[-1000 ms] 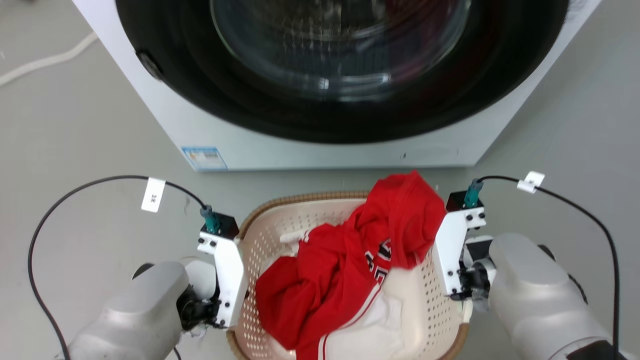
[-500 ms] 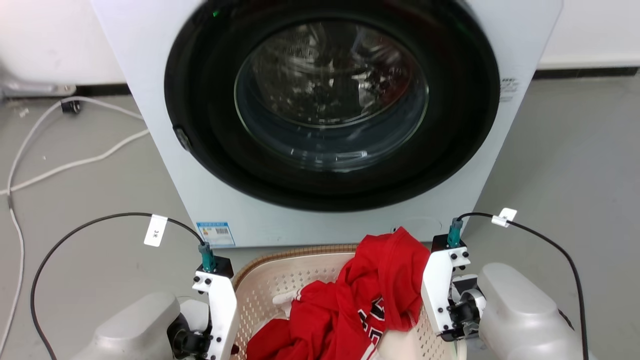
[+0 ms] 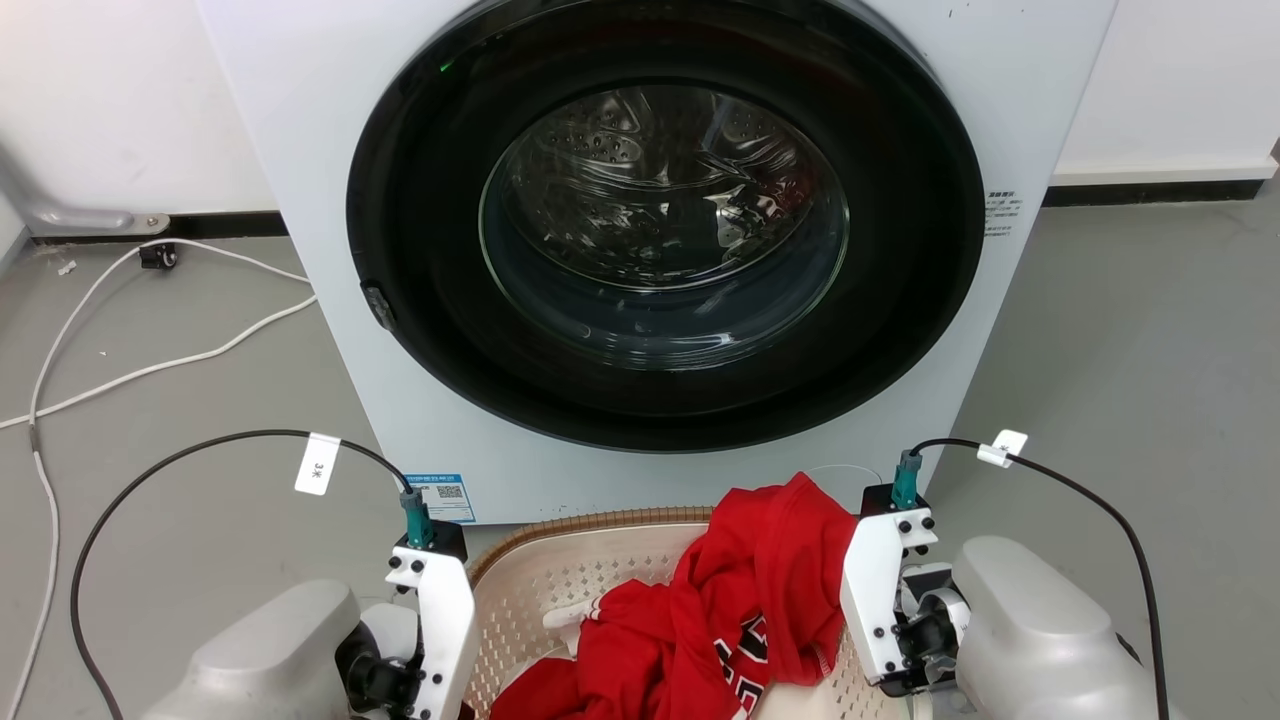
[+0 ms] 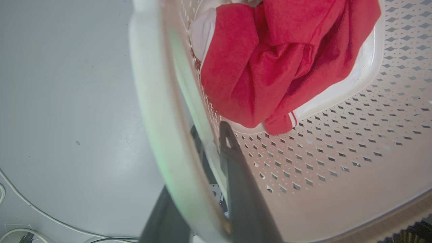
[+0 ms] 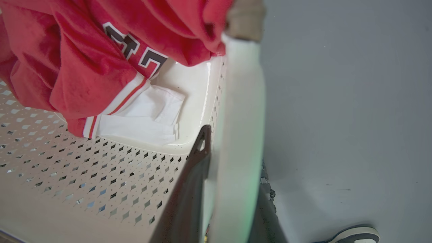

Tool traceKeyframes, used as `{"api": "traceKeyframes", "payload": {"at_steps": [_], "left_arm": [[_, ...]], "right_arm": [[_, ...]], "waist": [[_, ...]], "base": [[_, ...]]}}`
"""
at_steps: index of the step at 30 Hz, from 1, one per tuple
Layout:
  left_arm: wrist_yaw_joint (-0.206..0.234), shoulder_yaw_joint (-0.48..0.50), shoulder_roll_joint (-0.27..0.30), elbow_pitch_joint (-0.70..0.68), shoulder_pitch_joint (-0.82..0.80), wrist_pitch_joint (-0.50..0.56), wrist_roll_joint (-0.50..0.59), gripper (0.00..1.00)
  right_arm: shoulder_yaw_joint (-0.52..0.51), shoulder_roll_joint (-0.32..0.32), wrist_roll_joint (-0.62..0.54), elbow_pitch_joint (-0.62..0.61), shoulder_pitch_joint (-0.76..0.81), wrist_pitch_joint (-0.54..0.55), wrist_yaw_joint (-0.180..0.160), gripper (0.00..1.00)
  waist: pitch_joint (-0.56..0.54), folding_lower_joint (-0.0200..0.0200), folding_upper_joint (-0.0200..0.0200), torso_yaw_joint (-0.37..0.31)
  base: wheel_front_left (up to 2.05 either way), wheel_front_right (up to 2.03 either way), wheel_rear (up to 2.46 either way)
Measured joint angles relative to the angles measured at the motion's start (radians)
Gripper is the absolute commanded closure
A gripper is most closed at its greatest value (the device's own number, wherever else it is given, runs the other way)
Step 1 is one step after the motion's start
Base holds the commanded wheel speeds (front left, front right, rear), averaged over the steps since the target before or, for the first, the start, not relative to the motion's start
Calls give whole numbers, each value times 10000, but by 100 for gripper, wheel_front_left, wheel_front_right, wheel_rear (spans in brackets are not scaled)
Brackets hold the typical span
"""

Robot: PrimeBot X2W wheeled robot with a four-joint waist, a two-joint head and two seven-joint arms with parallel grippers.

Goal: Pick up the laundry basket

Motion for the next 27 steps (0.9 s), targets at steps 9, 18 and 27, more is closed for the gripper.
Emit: {"api": "traceKeyframes", "payload": {"at_steps": [9,18,27], "left_arm": [[0,-13,-113,186,-85,48,-77,100],[0,-27,-184,395,-142,-15,-79,100],[0,-52,-209,439,-150,-42,-102,100]], "right_arm": [[167,-8,207,121,-78,-113,0,100],[355,-13,435,163,-153,-219,0,100],[570,-23,637,219,-218,-276,0,100]], "waist": [[12,1,0,31],[25,2,0,70],[29,2,0,80]], "base": [[0,0,0],[0,0,0],[0,0,0]]}}
